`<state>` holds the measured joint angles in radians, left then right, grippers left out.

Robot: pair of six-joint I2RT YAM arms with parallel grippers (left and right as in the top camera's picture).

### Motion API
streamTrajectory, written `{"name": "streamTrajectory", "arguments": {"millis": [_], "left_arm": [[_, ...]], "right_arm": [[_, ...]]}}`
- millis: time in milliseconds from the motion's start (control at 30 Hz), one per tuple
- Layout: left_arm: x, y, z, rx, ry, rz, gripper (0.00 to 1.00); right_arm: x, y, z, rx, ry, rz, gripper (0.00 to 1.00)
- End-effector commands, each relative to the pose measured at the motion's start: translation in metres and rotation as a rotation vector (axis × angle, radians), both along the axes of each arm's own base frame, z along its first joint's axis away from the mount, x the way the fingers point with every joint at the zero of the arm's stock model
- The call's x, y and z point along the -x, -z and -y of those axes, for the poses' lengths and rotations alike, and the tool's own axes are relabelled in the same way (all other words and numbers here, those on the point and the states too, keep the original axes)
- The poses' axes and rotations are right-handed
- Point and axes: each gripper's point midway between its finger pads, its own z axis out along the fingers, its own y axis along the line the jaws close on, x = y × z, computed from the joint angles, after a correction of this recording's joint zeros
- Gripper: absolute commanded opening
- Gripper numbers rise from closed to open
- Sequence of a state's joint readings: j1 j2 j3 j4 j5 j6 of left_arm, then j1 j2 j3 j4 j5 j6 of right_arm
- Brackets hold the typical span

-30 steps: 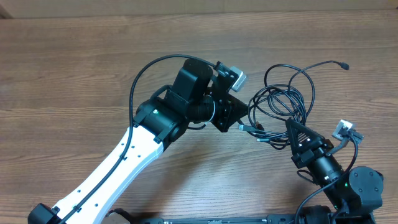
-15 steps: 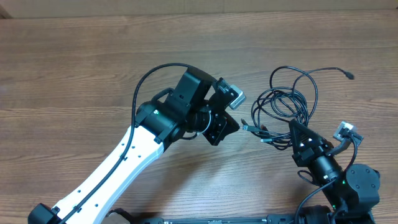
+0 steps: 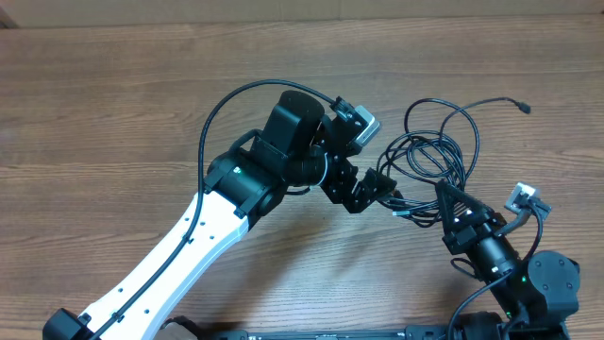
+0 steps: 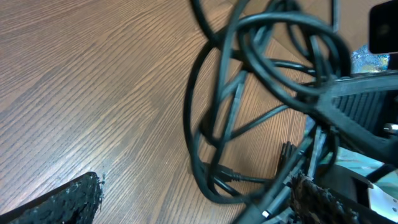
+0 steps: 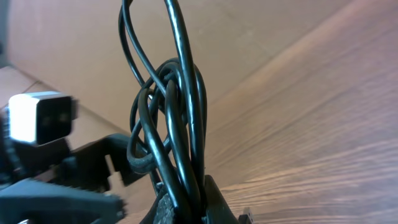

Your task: Untangle cables

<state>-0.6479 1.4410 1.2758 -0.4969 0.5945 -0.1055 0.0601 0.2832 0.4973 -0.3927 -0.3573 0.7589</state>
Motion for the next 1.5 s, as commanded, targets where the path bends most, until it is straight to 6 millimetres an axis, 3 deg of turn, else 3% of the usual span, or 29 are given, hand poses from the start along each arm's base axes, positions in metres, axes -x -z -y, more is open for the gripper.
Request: {"name": "streamTrajectory", "arguments": {"millis": [0,500,600,700,733,800,1100,1133,1167,1200,1233,1300,1367,1467], "left_arm": [[0.002,-0.005,0.003,0.014,0.003,-0.001,0.99],[-0.005,-0.017,0.008,0.053,0.005,0.061,0.98],[-0.006,-0.018,0.008,0.056,0.005,0.065,0.79],[-0.006,-0.018,0.008,0.056,0.005,0.065,0.48],[-0.005,-0.018,0.008,0.058,0.007,0.064,0.27],[-0.005,-0.018,0.009,0.06,0.01,0.062,0.07],[-0.007,-0.023,0.011,0.087,-0.011,0.044,0.04],[-0.008,-0.025,0.011,0.091,-0.012,0.048,0.04],[-0.008,-0.025,0.011,0.094,-0.012,0.05,0.04],[-0.009,-0.026,0.012,0.098,-0.014,0.052,0.04],[-0.009,-0.027,0.012,0.104,-0.02,0.045,0.04],[-0.01,-0.029,0.013,0.114,-0.028,0.038,0.04],[-0.011,-0.031,0.013,0.122,-0.033,0.037,0.04],[-0.013,-0.032,0.013,0.123,-0.046,0.037,0.04]], "right_arm": [[0.009,-0.023,-0.01,-0.01,-0.069,0.07,0.04],[0.016,-0.036,-0.023,-0.074,-0.149,0.095,0.04],[0.017,-0.038,-0.024,-0.085,-0.16,0.1,0.04],[0.019,-0.042,-0.027,-0.086,-0.178,0.116,0.04],[0.02,-0.043,-0.027,-0.086,-0.181,0.12,0.04],[0.02,-0.043,-0.027,-0.086,-0.181,0.119,0.04],[0.019,-0.043,-0.027,-0.085,-0.18,0.119,0.04],[0.019,-0.043,-0.026,-0.085,-0.175,0.119,0.11],[0.018,-0.042,-0.025,-0.085,-0.168,0.118,0.26],[0.017,-0.042,-0.024,-0.084,-0.161,0.116,0.48],[0.017,-0.041,-0.023,-0.084,-0.153,0.11,0.61],[0.016,-0.038,-0.022,-0.084,-0.144,0.099,0.78],[0.016,-0.038,-0.022,-0.081,-0.143,0.1,0.89],[0.015,-0.038,-0.021,-0.081,-0.137,0.1,0.94]]}}
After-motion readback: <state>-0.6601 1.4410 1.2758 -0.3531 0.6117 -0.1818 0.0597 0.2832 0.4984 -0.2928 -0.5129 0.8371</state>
